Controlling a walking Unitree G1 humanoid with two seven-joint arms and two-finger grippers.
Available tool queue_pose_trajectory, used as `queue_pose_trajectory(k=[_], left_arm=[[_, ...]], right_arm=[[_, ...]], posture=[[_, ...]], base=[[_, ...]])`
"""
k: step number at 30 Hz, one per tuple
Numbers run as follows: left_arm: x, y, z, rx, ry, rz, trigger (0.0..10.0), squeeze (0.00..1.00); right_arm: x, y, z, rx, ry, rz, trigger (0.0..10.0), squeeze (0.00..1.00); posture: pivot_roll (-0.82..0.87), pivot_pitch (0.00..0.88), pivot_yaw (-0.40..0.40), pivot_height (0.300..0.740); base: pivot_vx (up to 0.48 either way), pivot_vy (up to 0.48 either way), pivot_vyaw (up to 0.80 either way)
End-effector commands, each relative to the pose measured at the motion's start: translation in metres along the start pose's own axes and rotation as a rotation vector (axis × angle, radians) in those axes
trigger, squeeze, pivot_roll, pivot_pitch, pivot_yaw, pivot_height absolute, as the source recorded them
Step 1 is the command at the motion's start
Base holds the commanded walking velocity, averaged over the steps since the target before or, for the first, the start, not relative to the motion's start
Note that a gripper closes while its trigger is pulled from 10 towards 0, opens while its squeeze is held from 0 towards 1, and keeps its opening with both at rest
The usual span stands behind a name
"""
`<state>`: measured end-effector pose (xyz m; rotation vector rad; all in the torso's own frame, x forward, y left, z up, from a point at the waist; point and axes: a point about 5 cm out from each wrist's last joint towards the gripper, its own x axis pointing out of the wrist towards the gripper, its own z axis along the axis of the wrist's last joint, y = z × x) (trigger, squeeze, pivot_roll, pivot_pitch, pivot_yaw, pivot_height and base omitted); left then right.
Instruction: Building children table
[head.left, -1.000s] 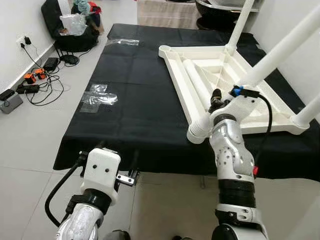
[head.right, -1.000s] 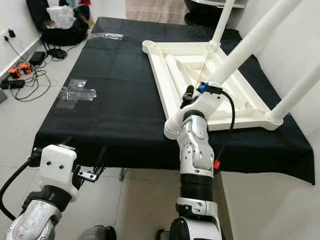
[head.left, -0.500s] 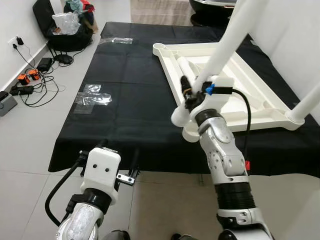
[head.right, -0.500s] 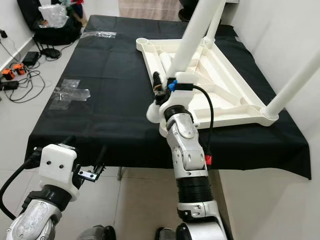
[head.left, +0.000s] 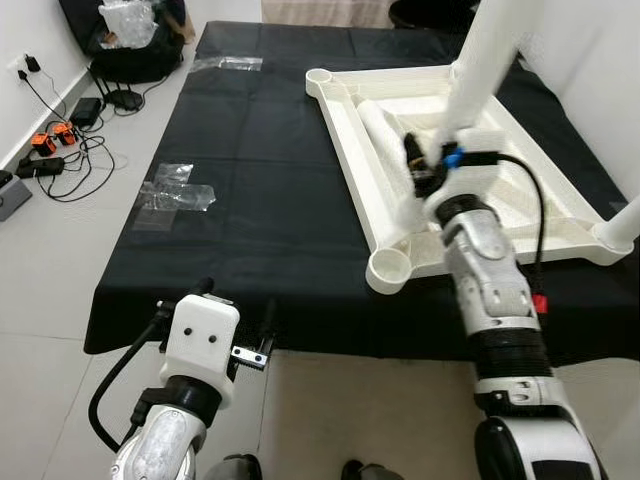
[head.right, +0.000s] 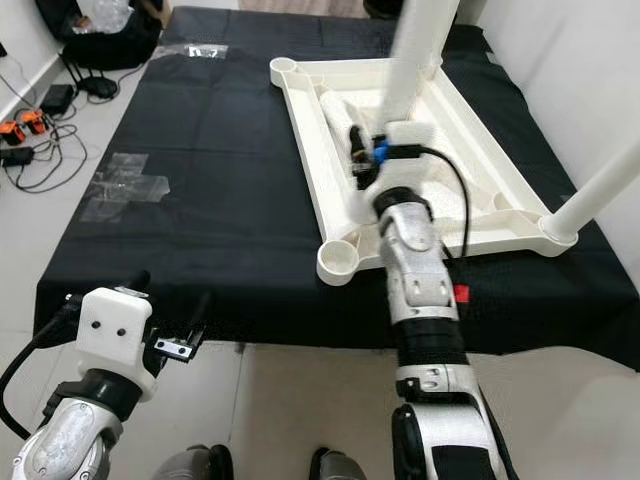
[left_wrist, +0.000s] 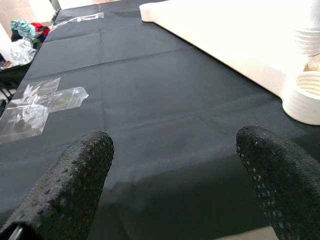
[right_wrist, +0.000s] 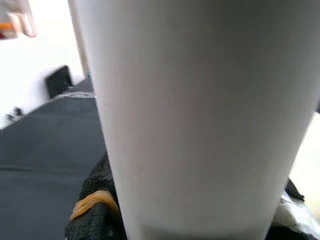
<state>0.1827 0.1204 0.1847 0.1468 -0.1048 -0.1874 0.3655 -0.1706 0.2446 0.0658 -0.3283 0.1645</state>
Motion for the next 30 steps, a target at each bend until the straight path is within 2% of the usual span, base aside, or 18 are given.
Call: queue_pose_trajectory(k=[1,9,11,12,18,22,27,28,30], left_arm=[[-0.002,-0.001,-0.002,0.002,0.018,-0.005,10.0,0.00],[-0.001,-0.001,-0.002,0.001,0.016,-0.004,10.0,0.00],[-0.001,-0.001,-0.002,0.002,0.016,-0.005,10.0,0.00],[-0.001,-0.001,-0.002,0.002,0.017,-0.006,10.0,0.00],[-0.001,-0.001,-0.002,0.002,0.017,-0.005,10.0,0.00],[-0.002,-0.001,-0.002,0.003,0.018,-0.006,10.0,0.00],[-0.002,-0.001,-0.002,0.002,0.019,-0.006,10.0,0.00],[-0.002,-0.001,-0.002,0.001,0.019,-0.007,10.0,0.00],[-0.002,-0.001,-0.002,0.000,0.019,-0.007,10.0,0.00]], right_arm=[[0.002,0.001,0.008,0.033,-0.033,0.050,10.0,0.00],[0.003,-0.021,0.018,0.049,-0.058,0.070,10.0,0.00],[0.002,-0.022,0.018,0.055,-0.059,0.080,10.0,0.00],[0.002,-0.024,0.018,0.064,-0.045,0.144,10.0,0.00],[0.000,-0.029,0.014,0.054,-0.006,0.192,10.0,0.00],[-0.008,-0.027,0.005,0.078,0.045,0.295,10.0,0.00],[-0.011,-0.026,0.003,0.094,0.056,0.335,10.0,0.00],[-0.017,-0.019,0.005,0.122,0.052,0.435,10.0,0.00],[-0.020,-0.017,0.007,0.133,0.046,0.475,10.0,0.00]], posture=[[0.10,0.218,-0.069,0.740],[0.10,0.217,-0.069,0.740],[0.10,0.217,-0.069,0.740],[0.10,0.218,-0.067,0.740],[0.10,0.221,-0.068,0.740],[0.10,0.221,-0.068,0.740],[0.10,0.221,-0.068,0.740],[0.10,0.214,-0.067,0.740],[0.10,0.214,-0.067,0.740]], base=[[0.000,0.000,0.00],[0.000,0.000,0.00],[0.000,0.000,0.00],[0.000,0.000,0.00],[0.000,0.000,0.00],[0.000,0.000,0.00],[0.000,0.000,0.00],[0.000,0.000,0.00],[0.000,0.000,0.00]])
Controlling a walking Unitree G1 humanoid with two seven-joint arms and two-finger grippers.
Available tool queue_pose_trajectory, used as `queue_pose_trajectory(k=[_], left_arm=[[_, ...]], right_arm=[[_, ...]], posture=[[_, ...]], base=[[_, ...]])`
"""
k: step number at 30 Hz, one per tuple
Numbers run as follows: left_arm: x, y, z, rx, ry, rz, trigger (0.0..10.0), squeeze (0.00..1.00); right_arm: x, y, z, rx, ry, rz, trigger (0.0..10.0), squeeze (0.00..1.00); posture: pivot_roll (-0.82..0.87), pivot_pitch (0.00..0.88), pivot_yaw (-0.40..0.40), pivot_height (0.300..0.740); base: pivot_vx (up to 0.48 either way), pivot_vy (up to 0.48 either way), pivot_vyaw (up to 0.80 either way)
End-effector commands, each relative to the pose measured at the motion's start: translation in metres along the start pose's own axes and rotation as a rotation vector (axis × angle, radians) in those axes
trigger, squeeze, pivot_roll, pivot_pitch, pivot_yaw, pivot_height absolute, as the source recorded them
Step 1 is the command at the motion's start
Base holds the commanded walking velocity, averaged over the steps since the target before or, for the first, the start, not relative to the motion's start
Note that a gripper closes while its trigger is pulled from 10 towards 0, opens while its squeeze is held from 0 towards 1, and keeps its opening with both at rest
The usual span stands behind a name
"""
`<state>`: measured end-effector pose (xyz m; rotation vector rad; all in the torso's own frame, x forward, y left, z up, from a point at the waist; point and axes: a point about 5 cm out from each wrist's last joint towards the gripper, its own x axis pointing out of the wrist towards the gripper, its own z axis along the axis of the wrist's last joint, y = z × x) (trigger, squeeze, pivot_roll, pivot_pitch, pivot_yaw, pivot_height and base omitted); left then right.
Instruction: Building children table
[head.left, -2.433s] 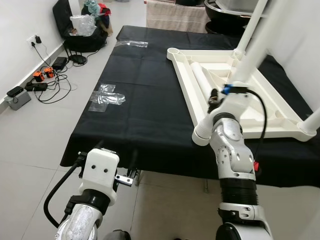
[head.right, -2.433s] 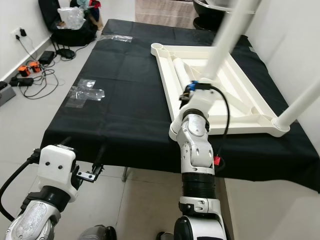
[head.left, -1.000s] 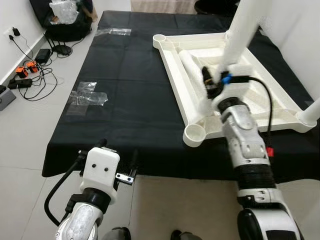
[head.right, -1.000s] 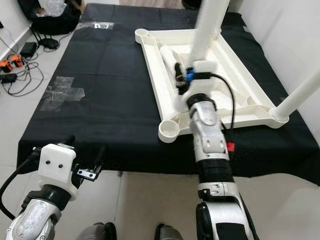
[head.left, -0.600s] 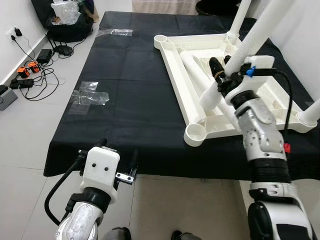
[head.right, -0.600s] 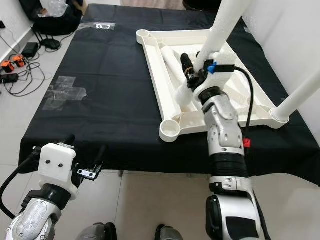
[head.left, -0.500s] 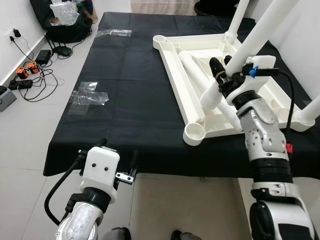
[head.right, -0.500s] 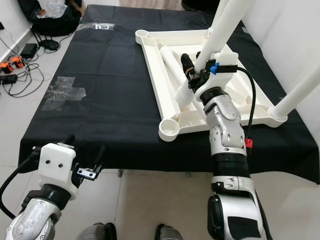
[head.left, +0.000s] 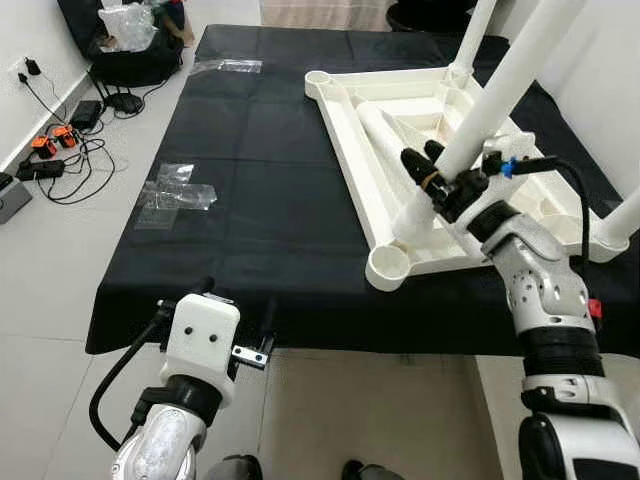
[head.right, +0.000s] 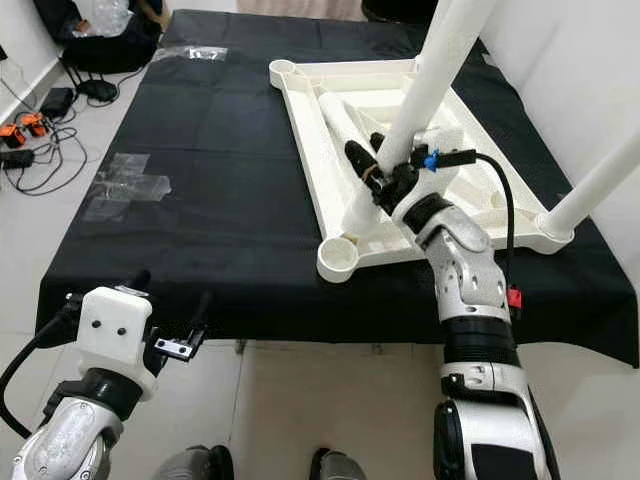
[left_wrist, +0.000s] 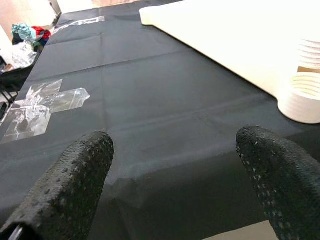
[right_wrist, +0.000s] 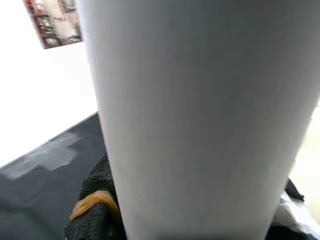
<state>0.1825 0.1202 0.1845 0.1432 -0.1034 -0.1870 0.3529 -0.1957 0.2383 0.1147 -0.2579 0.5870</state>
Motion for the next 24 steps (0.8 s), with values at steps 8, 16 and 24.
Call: queue_pose_trajectory(k=[8,16,24], left_arm=[[-0.002,-0.001,-0.004,0.004,0.020,-0.011,10.0,0.00],[-0.001,-0.002,-0.004,0.005,0.019,-0.015,10.0,0.00],[-0.001,-0.001,-0.003,0.006,0.014,-0.016,10.0,0.00]], right_arm=[[-0.011,0.018,0.018,0.006,-0.031,0.248,10.0,0.00],[-0.016,0.023,0.005,-0.008,0.021,0.269,10.0,0.00],[-0.010,0.027,-0.005,-0.067,0.036,0.222,10.0,0.00]], posture=[[0.09,0.198,-0.064,0.740],[0.09,0.194,-0.060,0.740],[0.10,0.198,-0.061,0.740]], base=[[0.000,0.000,0.00],[0.000,0.000,0.00],[0.000,0.000,0.00]])
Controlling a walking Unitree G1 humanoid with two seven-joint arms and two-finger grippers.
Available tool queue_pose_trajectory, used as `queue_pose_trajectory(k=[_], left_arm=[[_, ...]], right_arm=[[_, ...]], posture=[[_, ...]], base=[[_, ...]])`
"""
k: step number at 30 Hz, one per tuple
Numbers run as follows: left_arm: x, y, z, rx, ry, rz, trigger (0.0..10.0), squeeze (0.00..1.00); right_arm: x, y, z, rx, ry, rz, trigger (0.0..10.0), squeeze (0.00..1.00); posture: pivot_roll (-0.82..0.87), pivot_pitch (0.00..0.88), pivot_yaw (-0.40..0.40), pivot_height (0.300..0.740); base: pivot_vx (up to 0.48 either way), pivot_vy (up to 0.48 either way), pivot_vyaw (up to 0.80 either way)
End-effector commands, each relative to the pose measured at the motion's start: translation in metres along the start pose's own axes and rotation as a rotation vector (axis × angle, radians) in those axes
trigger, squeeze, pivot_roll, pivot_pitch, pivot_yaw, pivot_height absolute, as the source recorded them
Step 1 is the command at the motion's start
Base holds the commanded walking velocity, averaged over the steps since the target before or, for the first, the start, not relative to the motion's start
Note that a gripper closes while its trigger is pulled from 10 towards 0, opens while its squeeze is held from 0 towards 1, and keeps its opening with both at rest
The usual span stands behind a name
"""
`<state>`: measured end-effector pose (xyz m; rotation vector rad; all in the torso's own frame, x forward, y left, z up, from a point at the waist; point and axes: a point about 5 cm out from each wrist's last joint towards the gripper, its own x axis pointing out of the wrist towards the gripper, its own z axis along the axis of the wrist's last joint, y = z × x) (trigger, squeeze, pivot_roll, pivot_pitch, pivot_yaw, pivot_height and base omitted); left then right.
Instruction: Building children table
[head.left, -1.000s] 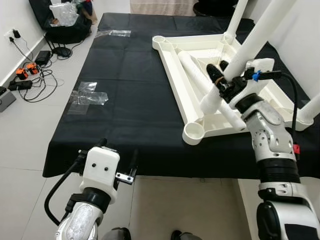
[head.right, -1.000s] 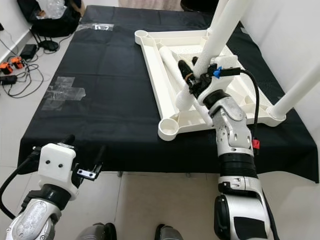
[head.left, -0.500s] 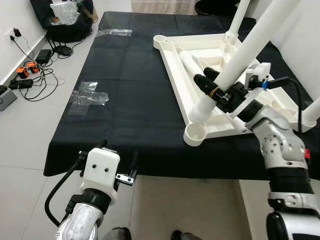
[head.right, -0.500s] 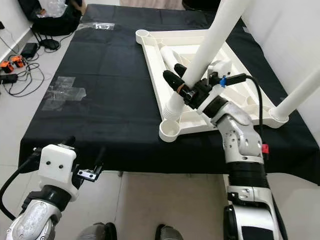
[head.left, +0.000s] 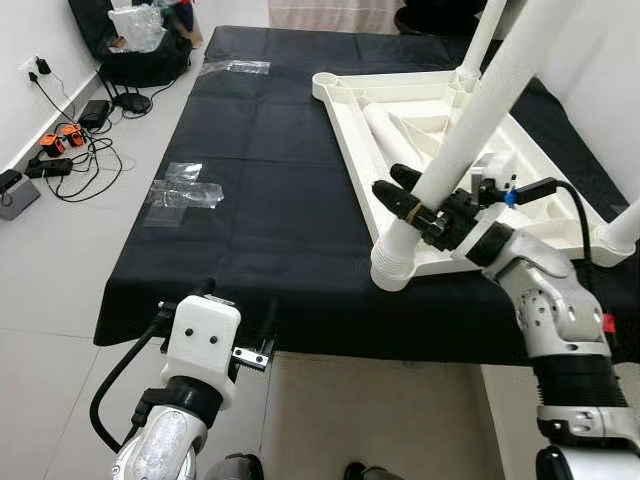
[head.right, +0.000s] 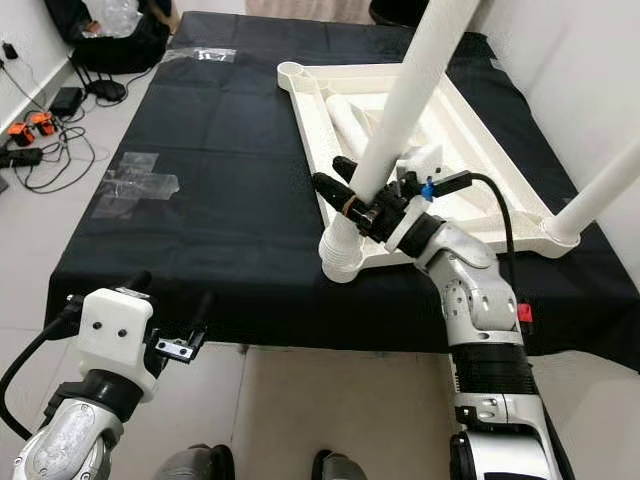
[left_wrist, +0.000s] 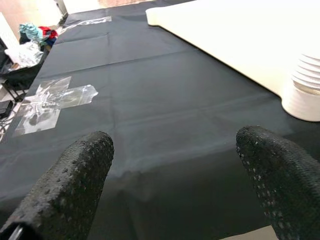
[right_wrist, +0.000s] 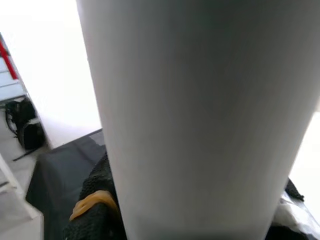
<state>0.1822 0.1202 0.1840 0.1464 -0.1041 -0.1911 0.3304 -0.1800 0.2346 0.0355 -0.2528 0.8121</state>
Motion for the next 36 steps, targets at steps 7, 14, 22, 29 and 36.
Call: queue_pose_trajectory(k=[7,14,22,29,36], left_arm=[[-0.001,0.000,-0.002,0.007,0.015,-0.009,10.0,0.00],[-0.002,0.000,-0.002,0.006,0.015,-0.008,10.0,0.00],[-0.001,0.000,-0.002,0.005,0.013,-0.010,10.0,0.00],[0.000,0.000,-0.002,0.005,0.013,-0.010,10.0,0.00],[0.000,0.000,-0.001,0.005,0.013,-0.009,10.0,0.00]], right_arm=[[0.003,0.002,-0.007,-0.061,0.024,-0.024,10.0,0.00],[-0.002,0.002,-0.008,-0.071,0.051,-0.017,10.0,0.00],[-0.009,-0.006,-0.006,-0.104,0.072,-0.031,10.0,0.00],[-0.011,-0.004,-0.010,-0.098,0.108,-0.006,10.0,0.00],[-0.013,0.006,-0.018,-0.071,0.141,0.048,10.0,0.00]], posture=[[0.10,0.201,-0.064,0.740],[0.10,0.201,-0.064,0.740],[0.10,0.208,-0.060,0.740],[0.10,0.210,-0.060,0.740],[0.10,0.214,-0.060,0.740]], base=[[0.000,0.000,0.00],[0.000,0.000,0.00],[0.000,0.000,0.00],[0.000,0.000,0.00],[0.000,0.000,0.00]])
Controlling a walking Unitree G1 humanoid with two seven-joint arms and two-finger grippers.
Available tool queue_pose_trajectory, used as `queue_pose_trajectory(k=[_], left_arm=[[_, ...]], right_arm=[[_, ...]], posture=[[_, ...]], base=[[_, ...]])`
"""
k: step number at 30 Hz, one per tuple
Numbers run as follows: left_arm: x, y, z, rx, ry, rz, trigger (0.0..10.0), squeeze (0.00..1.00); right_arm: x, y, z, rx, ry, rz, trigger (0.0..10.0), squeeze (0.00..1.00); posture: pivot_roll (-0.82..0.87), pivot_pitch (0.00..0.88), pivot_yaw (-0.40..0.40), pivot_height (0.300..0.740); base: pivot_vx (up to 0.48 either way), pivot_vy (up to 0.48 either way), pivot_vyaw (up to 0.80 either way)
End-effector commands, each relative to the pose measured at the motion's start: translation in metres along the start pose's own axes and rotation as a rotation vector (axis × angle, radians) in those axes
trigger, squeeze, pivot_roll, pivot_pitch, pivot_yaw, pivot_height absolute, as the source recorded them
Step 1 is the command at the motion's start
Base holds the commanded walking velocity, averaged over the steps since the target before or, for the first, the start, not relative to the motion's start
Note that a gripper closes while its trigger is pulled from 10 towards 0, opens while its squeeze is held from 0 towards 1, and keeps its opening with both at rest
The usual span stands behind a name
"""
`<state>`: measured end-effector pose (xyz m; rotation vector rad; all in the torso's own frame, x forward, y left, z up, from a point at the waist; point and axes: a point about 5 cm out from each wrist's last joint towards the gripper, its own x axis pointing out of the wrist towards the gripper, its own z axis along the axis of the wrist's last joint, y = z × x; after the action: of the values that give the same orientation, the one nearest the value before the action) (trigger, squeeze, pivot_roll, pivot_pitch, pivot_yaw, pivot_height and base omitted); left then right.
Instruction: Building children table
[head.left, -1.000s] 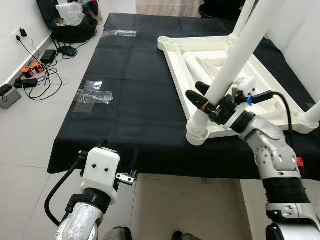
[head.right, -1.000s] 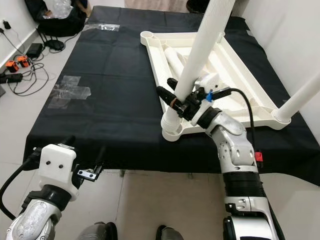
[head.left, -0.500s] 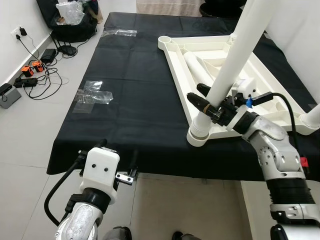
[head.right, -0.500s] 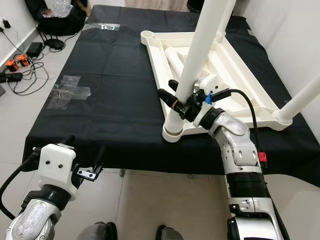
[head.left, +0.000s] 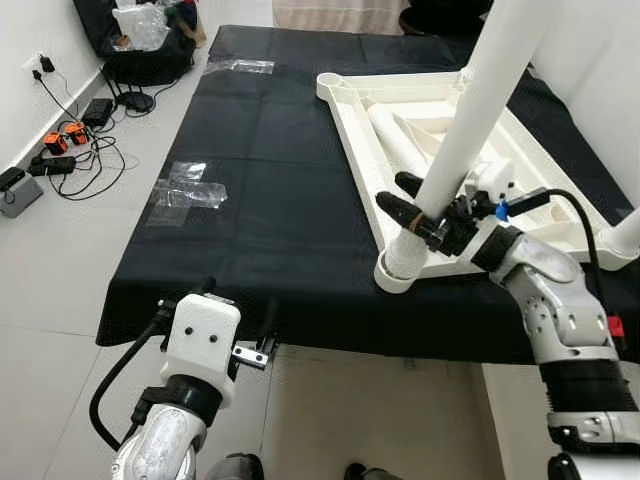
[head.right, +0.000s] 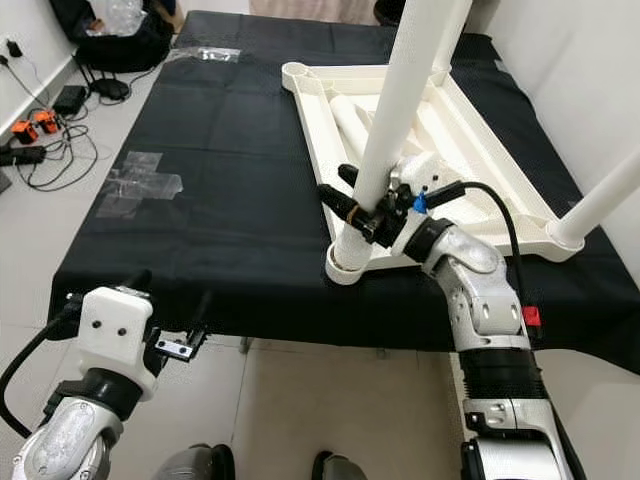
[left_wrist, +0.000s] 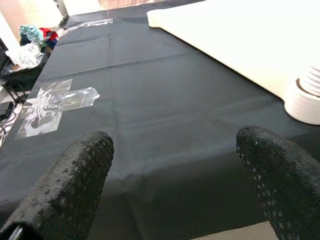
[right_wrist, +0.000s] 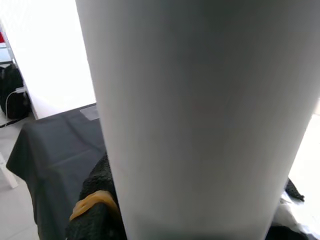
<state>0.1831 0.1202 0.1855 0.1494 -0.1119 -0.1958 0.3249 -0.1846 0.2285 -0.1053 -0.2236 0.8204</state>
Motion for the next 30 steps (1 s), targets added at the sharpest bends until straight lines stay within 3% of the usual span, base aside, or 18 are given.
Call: queue_pose_trajectory(k=[1,12,30], left_arm=[[-0.001,-0.001,-0.003,0.002,0.020,-0.005,10.0,0.00],[-0.001,0.000,-0.003,0.001,0.021,-0.003,10.0,0.00],[-0.001,0.000,-0.002,0.004,0.017,-0.002,10.0,0.00]], right_arm=[[-0.003,0.007,-0.014,0.041,0.059,0.029,10.0,0.00],[0.004,0.014,-0.020,0.057,0.057,0.030,10.0,0.00],[0.004,0.010,-0.041,0.039,0.141,-0.155,10.0,0.00]], posture=[[0.10,0.214,-0.060,0.740],[0.10,0.214,-0.060,0.740],[0.10,0.216,-0.062,0.740]], base=[[0.000,0.000,0.00],[0.000,0.000,0.00],[0.000,0.000,0.00]])
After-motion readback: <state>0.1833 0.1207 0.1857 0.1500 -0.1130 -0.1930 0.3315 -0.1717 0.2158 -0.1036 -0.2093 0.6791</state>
